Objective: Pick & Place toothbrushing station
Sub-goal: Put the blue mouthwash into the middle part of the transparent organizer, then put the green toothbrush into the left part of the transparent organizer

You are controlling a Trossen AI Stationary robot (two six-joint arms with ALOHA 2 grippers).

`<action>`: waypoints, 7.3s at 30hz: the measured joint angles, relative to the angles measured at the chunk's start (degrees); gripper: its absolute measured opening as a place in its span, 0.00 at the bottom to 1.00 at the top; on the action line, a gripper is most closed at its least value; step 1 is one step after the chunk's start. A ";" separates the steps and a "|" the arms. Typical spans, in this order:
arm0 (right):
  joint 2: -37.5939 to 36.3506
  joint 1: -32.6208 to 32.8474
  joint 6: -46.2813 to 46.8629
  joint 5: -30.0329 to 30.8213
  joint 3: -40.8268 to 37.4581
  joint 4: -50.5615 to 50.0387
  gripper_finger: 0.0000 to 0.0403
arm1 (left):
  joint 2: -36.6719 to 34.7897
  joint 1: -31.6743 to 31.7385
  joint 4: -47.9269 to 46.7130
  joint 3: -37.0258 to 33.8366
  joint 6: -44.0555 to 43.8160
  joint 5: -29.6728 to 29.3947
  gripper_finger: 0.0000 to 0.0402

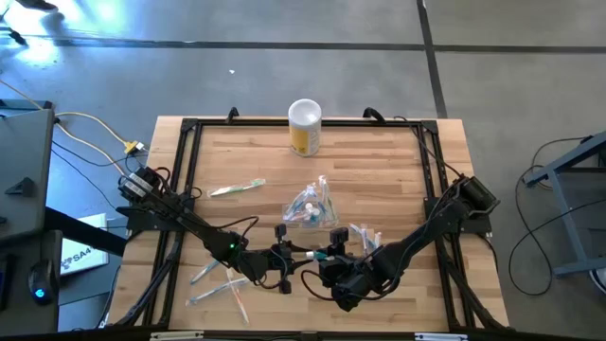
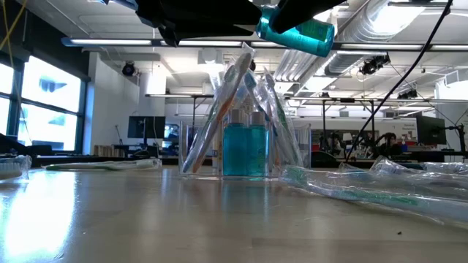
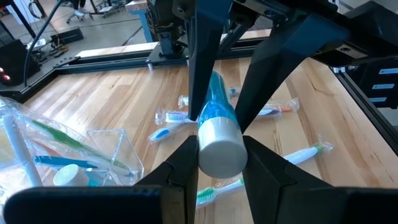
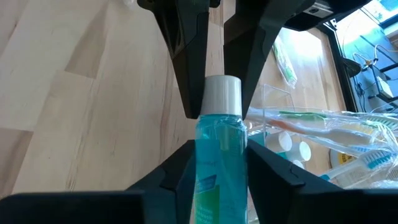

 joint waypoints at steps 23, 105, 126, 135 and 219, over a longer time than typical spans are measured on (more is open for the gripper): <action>-8.22 3.08 17.15 3.01 0.04 -11.32 0.52 | -0.07 0.00 -1.73 0.33 -0.09 -0.22 0.22; -13.86 27.64 90.33 6.23 -21.92 -41.27 0.01 | 6.82 21.03 -81.42 45.45 -15.31 25.70 0.22; -13.85 27.64 89.87 6.01 -21.92 -40.84 0.01 | 9.18 22.91 -85.28 45.46 -15.52 26.25 0.22; -13.84 27.64 89.87 6.04 -21.92 -40.85 0.01 | 9.18 22.93 -86.44 45.46 -17.03 29.02 0.22; -13.84 27.69 87.29 7.82 -21.92 -39.66 0.01 | 11.14 20.86 -88.16 57.00 -20.57 40.15 0.49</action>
